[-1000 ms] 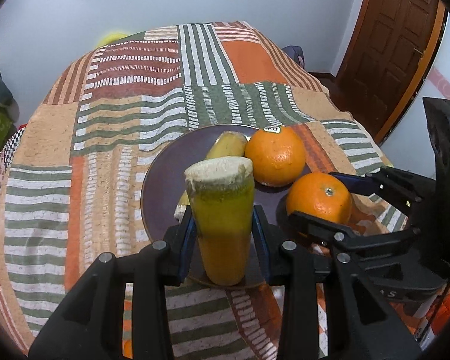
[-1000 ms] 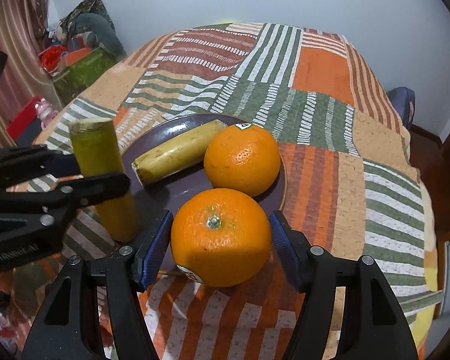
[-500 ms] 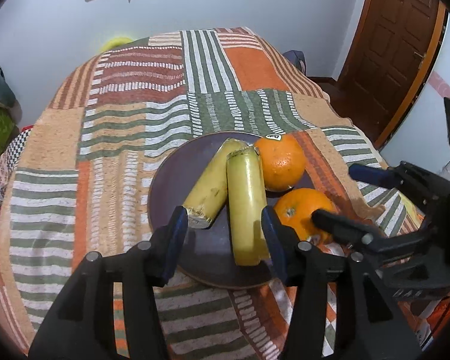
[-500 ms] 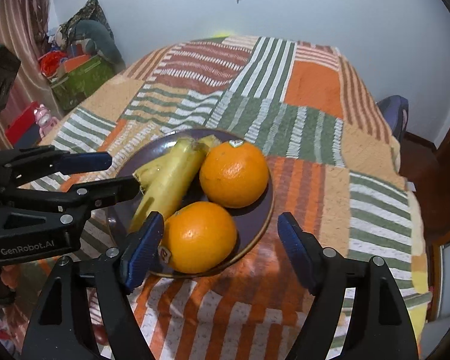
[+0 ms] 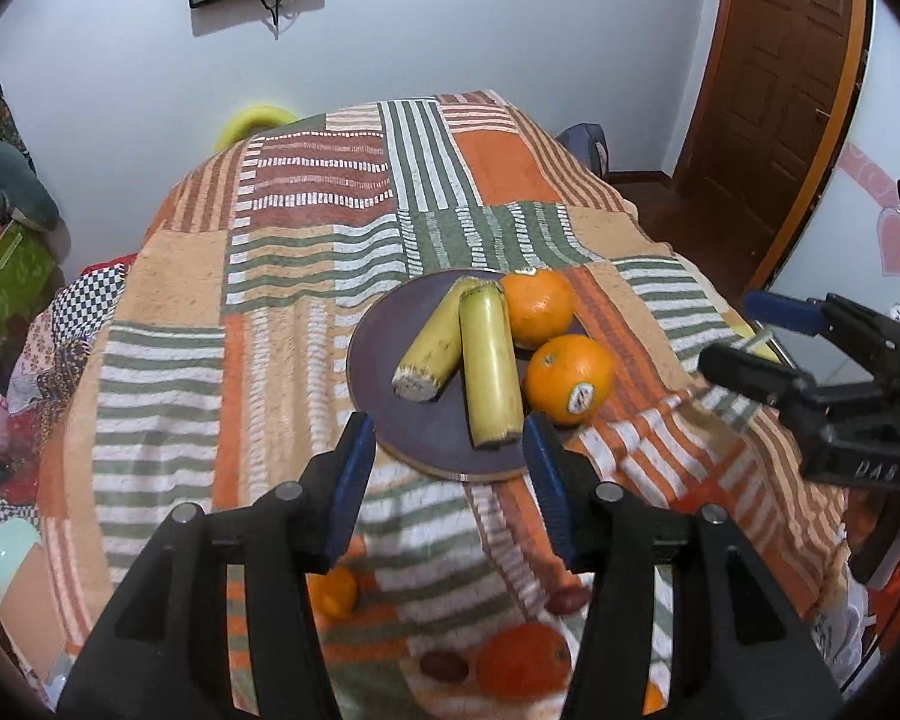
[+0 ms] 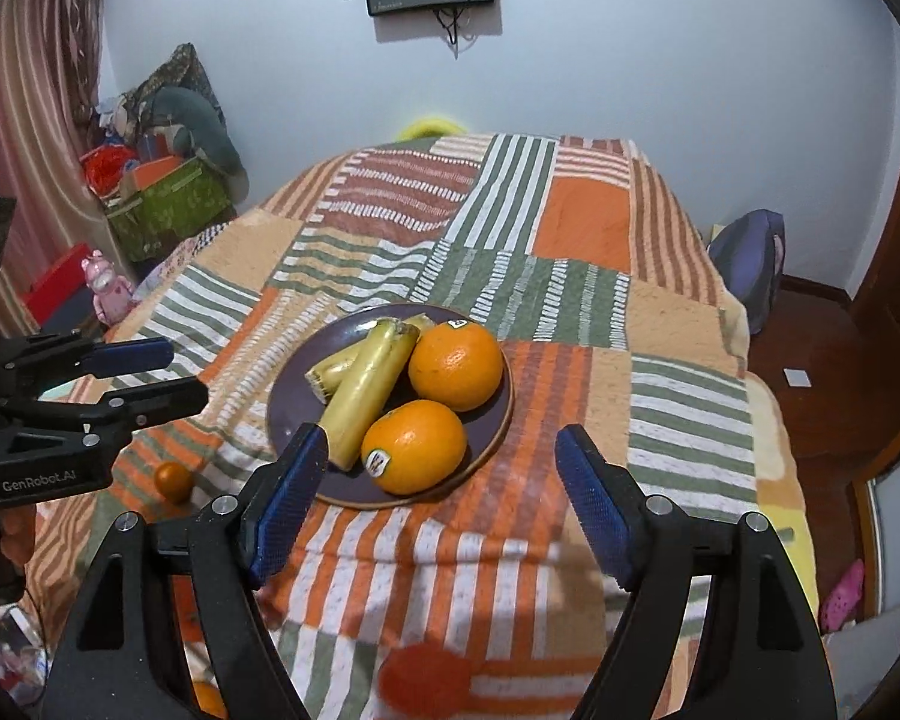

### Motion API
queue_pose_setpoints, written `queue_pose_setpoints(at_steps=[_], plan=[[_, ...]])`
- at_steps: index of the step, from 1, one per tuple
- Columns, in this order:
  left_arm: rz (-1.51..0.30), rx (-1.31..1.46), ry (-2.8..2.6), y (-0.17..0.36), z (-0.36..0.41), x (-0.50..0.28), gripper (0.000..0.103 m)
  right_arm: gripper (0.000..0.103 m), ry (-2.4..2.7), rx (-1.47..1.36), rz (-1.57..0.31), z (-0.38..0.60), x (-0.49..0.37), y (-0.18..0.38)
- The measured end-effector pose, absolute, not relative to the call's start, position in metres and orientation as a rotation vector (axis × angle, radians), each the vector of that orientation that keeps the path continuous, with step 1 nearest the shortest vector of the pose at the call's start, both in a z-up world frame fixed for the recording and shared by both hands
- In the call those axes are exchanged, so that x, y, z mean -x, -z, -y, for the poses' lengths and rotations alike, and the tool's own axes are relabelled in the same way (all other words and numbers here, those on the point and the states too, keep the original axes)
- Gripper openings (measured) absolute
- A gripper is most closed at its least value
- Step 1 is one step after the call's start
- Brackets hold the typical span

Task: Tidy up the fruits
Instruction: 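Withdraw both tools from the plate toward the red tomatoes, then grasp a red tomato with the left tool while the right tool grasps another tomato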

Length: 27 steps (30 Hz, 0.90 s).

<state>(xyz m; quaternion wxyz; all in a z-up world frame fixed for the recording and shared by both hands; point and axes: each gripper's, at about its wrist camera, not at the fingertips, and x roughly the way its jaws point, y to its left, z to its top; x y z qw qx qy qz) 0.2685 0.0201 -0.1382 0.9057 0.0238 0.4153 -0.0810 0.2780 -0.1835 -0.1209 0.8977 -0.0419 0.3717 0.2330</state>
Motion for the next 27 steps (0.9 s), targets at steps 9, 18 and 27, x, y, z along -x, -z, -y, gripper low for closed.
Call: queue_pose_setpoints(at_steps=[9, 18, 27], plan=[[-0.878, -0.031, 0.168, 0.142, -0.024, -0.22, 0.056, 0.078, -0.461, 0.092, -0.768, 0.194, -0.244, 0.12], [-0.944, -0.005, 0.194, 0.171, -0.014, -0.188, 0.056, 0.079, -0.444, 0.1, -0.837, 0.207, -0.215, 0.148], [-1.031, 0.001, 0.204, 0.208, -0.002, -0.175, 0.056, 0.079, -0.448, 0.052, -0.933, 0.213, -0.2, 0.185]])
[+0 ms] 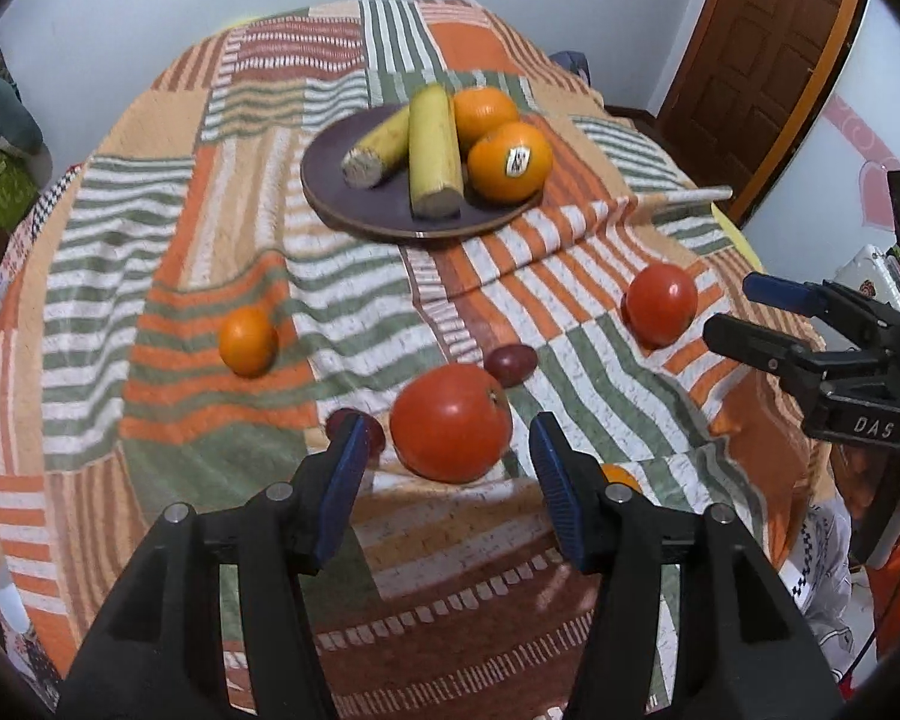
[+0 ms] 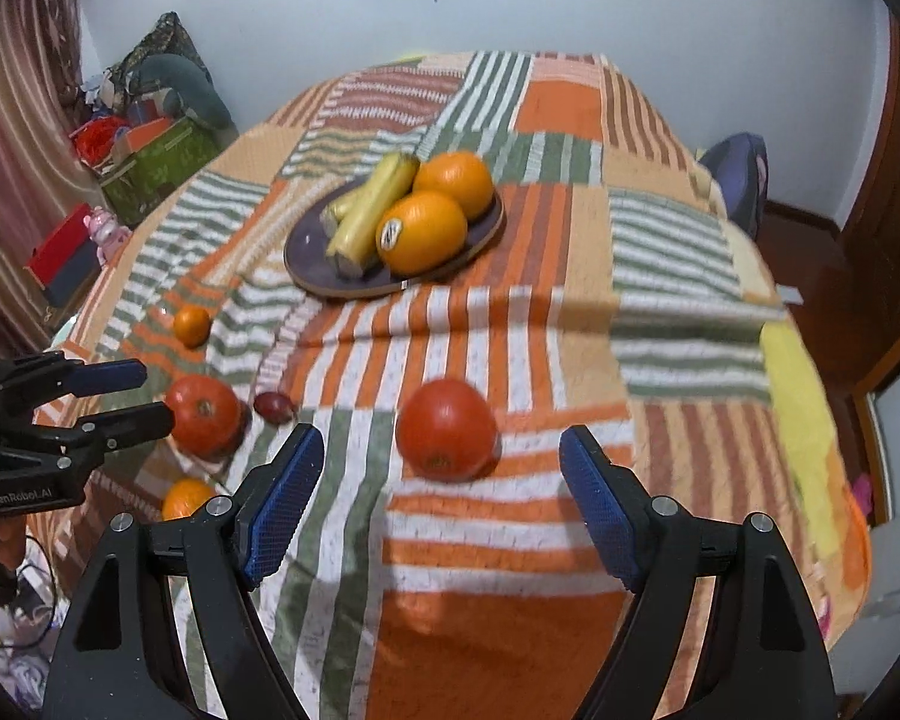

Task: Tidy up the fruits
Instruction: 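Grasp a red tomato with the left tool while the right tool grasps another tomato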

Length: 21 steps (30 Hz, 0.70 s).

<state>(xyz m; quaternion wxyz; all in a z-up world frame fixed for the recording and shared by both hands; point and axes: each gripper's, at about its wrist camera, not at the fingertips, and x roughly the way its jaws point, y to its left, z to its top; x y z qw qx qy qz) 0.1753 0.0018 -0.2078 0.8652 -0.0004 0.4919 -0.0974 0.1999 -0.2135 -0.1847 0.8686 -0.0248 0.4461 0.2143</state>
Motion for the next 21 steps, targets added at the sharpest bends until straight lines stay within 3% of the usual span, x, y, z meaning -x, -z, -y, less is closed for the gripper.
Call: queue_pose_setpoints(at_steps=[10, 14, 17, 21], plan=[[-1.031, 0.007, 0.185, 0.22, 0.004, -0.189, 0.055, 0.079, -0.446, 0.028, -0.97, 0.212, -0.21, 0.208], [-1.017, -0.013, 0.167, 0.222, 0.004, -0.192, 0.05, 0.078, -0.455, -0.005, -0.981, 0.213, -0.218, 0.213], [-1.009, -0.015, 0.164, 0.222, 0.003, -0.194, 0.049, 0.07, -0.456, -0.013, -0.984, 0.212, -0.223, 0.215], [-1.008, 0.001, 0.165, 0.222, 0.001, -0.196, 0.048, 0.049, -0.481, -0.004, -1.005, 0.209, -0.226, 0.218]])
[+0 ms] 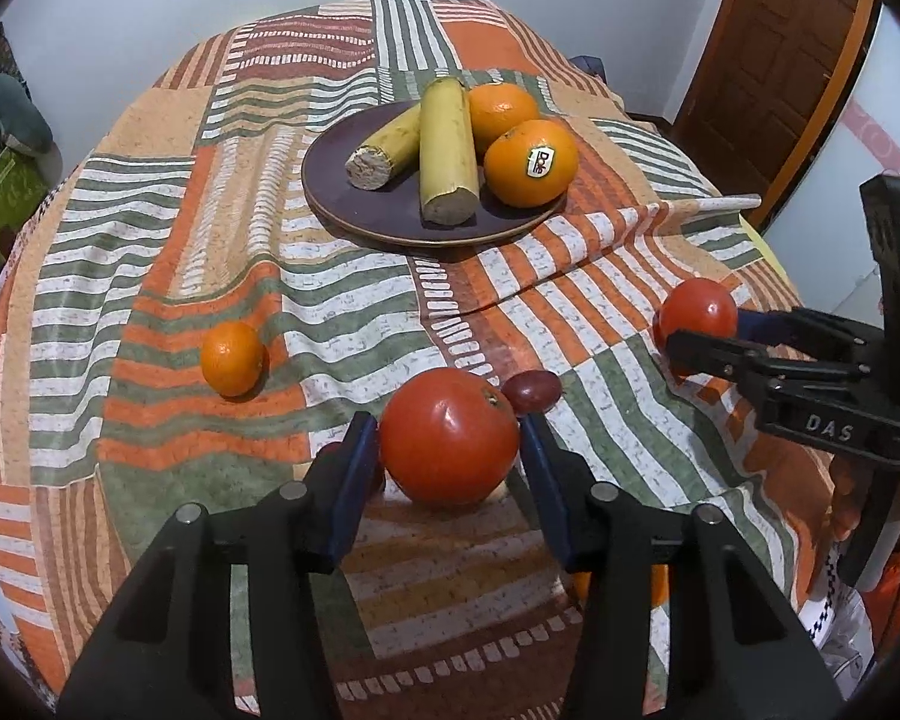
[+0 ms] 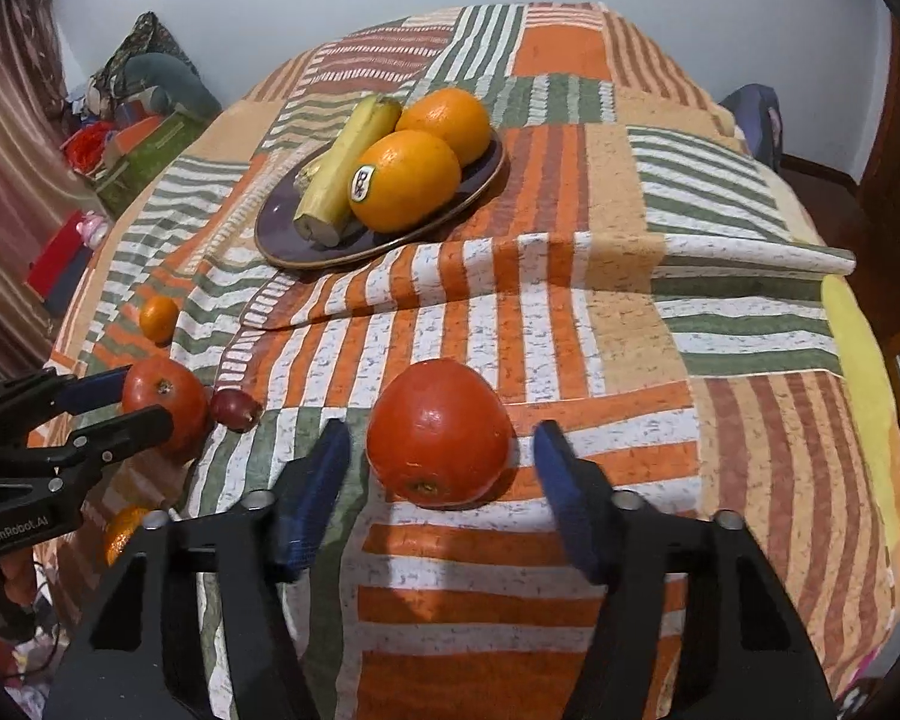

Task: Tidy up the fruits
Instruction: 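Grasp a red tomato with the left tool while the right tool grasps another tomato, then carry both tomatoes to the purple plate and lower them beside the oranges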

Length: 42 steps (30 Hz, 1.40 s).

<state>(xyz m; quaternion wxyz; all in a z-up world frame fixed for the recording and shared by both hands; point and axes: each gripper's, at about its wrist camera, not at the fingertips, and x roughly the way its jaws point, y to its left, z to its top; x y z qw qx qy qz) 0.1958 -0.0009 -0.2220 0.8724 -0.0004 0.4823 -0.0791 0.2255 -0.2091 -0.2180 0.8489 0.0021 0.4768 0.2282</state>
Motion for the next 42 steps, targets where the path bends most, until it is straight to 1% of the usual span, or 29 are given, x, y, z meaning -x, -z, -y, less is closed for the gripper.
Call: queue_pose_setpoints(at_steps=[1, 4, 12, 25, 27, 28, 32, 36, 40, 42], plan=[[-1.009, 0.005, 0.165, 0.222, 0.001, -0.196, 0.048, 0.046, -0.481, 0.005, -1.006, 0.208, -0.225, 0.218], [-1.012, 0.013, 0.167, 0.22, 0.0, -0.196, 0.048, 0.044, -0.482, 0.018, -0.999, 0.206, -0.224, 0.215], [-0.997, 0.042, 0.181, 0.209, -0.004, -0.195, 0.048, 0.044, -0.491, 0.007, -0.974, 0.207, -0.224, 0.203], [-0.899, 0.061, 0.168, 0.167, -0.02, -0.218, 0.048, 0.044, -0.514, 0.013, -0.871, 0.193, -0.243, 0.165], [-0.886, 0.061, 0.163, 0.163, -0.023, -0.226, 0.047, 0.044, -0.521, 0.017, -0.856, 0.188, -0.249, 0.16], [-0.876, 0.061, 0.163, 0.16, -0.025, -0.229, 0.041, 0.044, -0.524, 0.019, -0.85, 0.186, -0.251, 0.158], [-0.837, 0.069, 0.172, 0.15, -0.031, -0.244, 0.041, 0.044, -0.54, 0.029, -0.828, 0.176, -0.264, 0.152], [-0.844, 0.065, 0.164, 0.155, -0.034, -0.258, 0.041, 0.044, -0.548, 0.042, -0.819, 0.165, -0.279, 0.153], [-0.931, 0.08, 0.183, 0.18, -0.038, -0.27, 0.041, 0.044, -0.56, 0.044, -0.82, 0.159, -0.287, 0.157], [-0.972, 0.063, 0.178, 0.196, -0.038, -0.274, 0.044, 0.044, -0.563, 0.044, -0.825, 0.158, -0.289, 0.16]])
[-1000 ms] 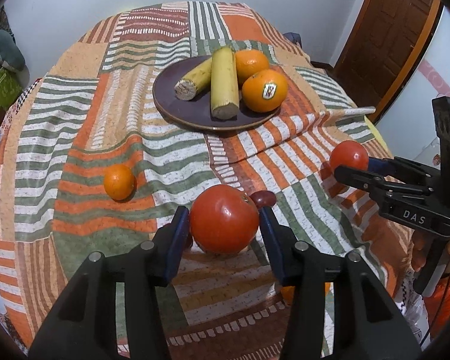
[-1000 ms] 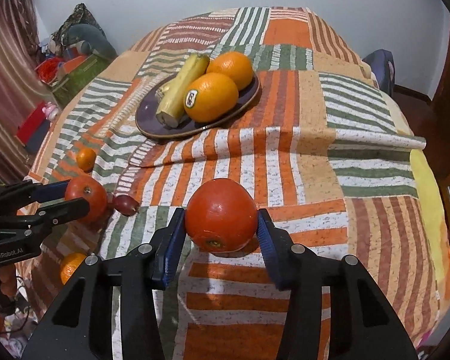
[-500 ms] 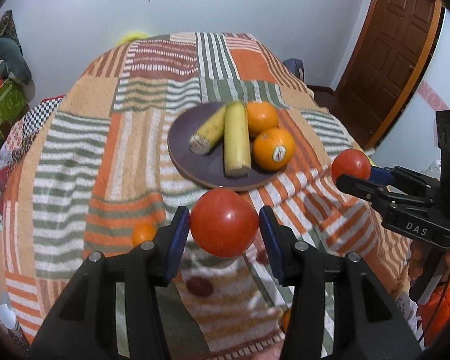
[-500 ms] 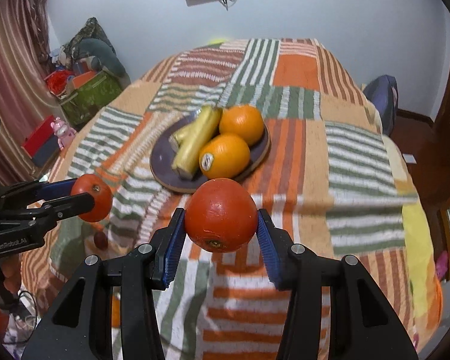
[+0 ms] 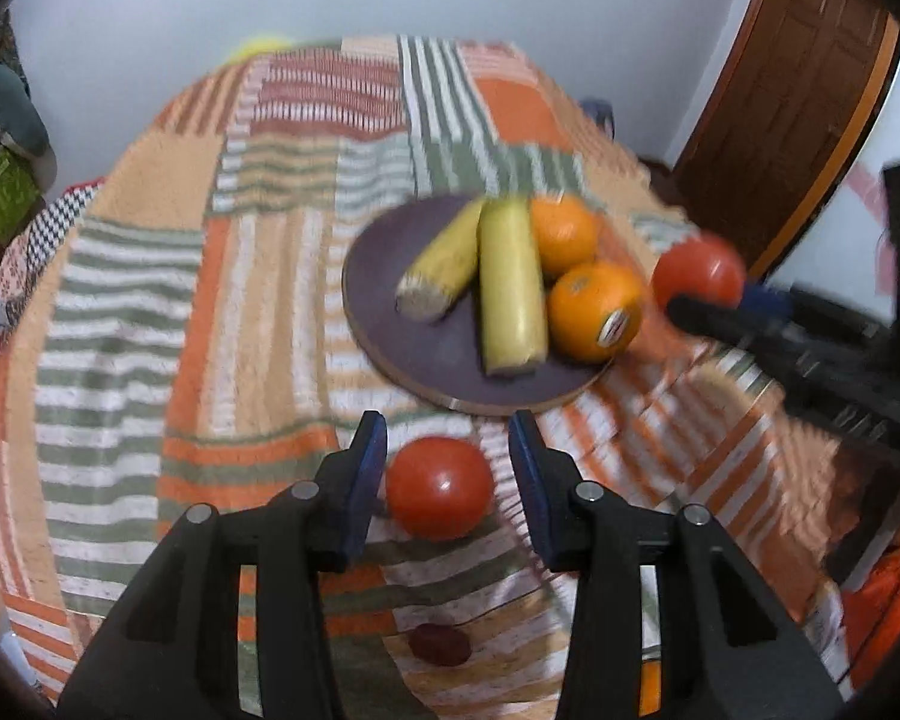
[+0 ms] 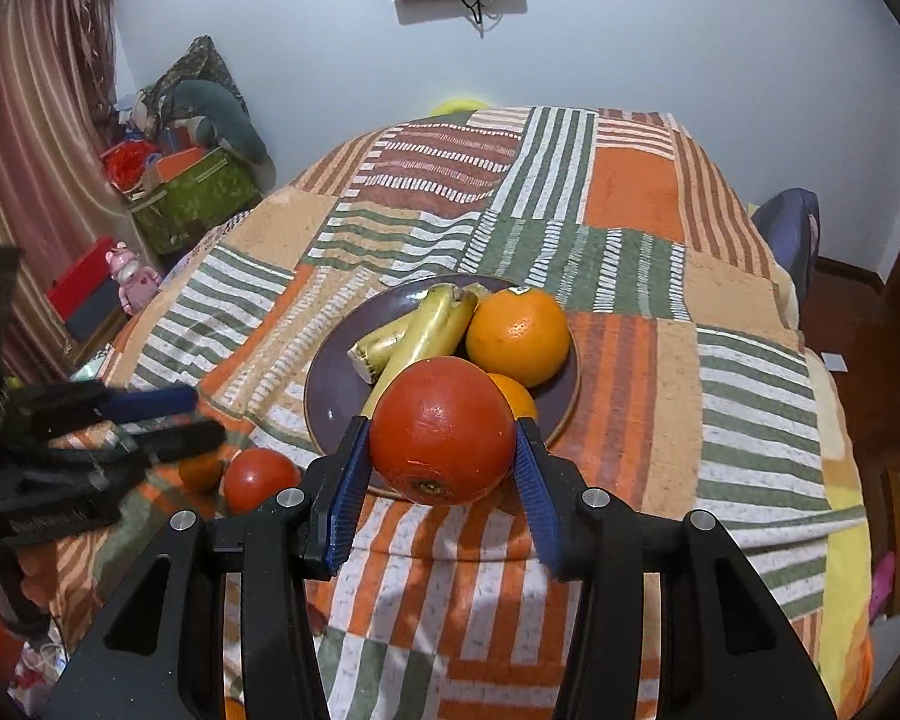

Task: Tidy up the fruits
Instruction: 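Carry both tomatoes to the purple plate and lower them beside the oranges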

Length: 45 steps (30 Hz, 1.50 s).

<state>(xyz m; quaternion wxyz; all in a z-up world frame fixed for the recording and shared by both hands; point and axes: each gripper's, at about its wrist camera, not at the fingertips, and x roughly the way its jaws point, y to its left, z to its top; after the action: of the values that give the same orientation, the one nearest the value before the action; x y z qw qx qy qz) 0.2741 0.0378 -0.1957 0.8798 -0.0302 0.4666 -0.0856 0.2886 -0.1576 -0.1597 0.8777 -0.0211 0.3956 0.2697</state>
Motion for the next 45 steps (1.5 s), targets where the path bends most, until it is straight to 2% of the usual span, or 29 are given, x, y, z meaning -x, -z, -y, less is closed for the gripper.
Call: queue_pose_setpoints(at_steps=[3, 5, 11, 14, 32, 45], plan=[[-1.033, 0.071, 0.179, 0.22, -0.04, -0.278, 0.049, 0.044, -0.568, 0.044, -0.838, 0.157, -0.29, 0.163], [-1.04, 0.092, 0.189, 0.229, -0.041, -0.277, 0.058, 0.044, -0.57, 0.048, -0.842, 0.157, -0.291, 0.165], [-1.027, 0.067, 0.2, 0.236, -0.033, -0.277, 0.057, 0.044, -0.568, 0.061, -0.854, 0.155, -0.293, 0.17], [-1.045, 0.057, 0.213, 0.242, -0.028, -0.28, 0.05, 0.044, -0.569, 0.051, -0.856, 0.155, -0.296, 0.171], [-0.942, 0.084, 0.182, 0.203, -0.033, -0.317, 0.049, 0.044, -0.583, 0.053, -0.824, 0.134, -0.326, 0.166], [-0.982, 0.085, 0.128, 0.229, -0.029, -0.356, 0.049, 0.044, -0.573, 0.073, -0.847, 0.125, -0.347, 0.185]])
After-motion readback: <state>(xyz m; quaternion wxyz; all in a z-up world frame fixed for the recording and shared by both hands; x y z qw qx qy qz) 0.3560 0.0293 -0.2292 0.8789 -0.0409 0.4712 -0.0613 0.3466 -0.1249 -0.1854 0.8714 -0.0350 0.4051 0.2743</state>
